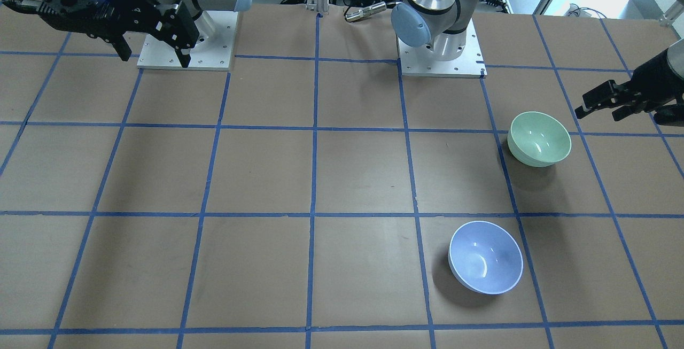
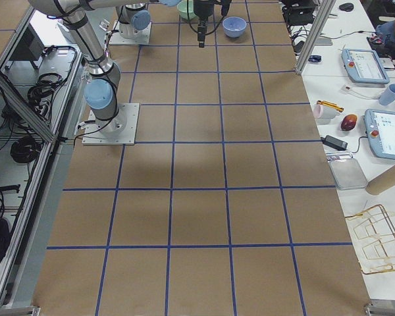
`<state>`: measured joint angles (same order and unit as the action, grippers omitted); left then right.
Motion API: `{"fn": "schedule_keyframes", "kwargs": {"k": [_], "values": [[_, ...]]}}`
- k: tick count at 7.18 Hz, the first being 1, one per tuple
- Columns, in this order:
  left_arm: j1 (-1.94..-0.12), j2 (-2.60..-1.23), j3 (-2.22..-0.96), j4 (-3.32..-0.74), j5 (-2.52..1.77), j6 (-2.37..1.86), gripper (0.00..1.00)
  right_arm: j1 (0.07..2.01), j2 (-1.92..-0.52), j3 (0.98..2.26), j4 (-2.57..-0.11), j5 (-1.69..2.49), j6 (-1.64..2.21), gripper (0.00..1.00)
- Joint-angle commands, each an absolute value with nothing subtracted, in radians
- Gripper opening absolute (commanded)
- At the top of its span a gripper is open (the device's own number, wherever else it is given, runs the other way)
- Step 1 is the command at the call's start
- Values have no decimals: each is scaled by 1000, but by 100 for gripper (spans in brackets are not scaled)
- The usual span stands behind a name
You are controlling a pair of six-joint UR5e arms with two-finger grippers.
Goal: Stack green bowl on blue bowl
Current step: 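Move the left gripper down toward the rim of the pale green bowl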
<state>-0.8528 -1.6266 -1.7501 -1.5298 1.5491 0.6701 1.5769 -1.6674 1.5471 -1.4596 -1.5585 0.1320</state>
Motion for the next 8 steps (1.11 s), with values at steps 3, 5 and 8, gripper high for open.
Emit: {"fn": "schedule_keyframes", "kwargs": {"k": [3, 5, 8], "values": [[-717, -1655, -1933, -1283, 1549, 839, 100, 1577, -1667, 1548, -1460, -1559, 132, 100], [-715, -1724, -1992, -1129, 1548, 844, 100, 1577, -1667, 1548, -1460, -1559, 132, 100], [-697, -1732, -2083, -1040, 1549, 916, 100, 1577, -1667, 1548, -1459, -1559, 132, 100]]}}
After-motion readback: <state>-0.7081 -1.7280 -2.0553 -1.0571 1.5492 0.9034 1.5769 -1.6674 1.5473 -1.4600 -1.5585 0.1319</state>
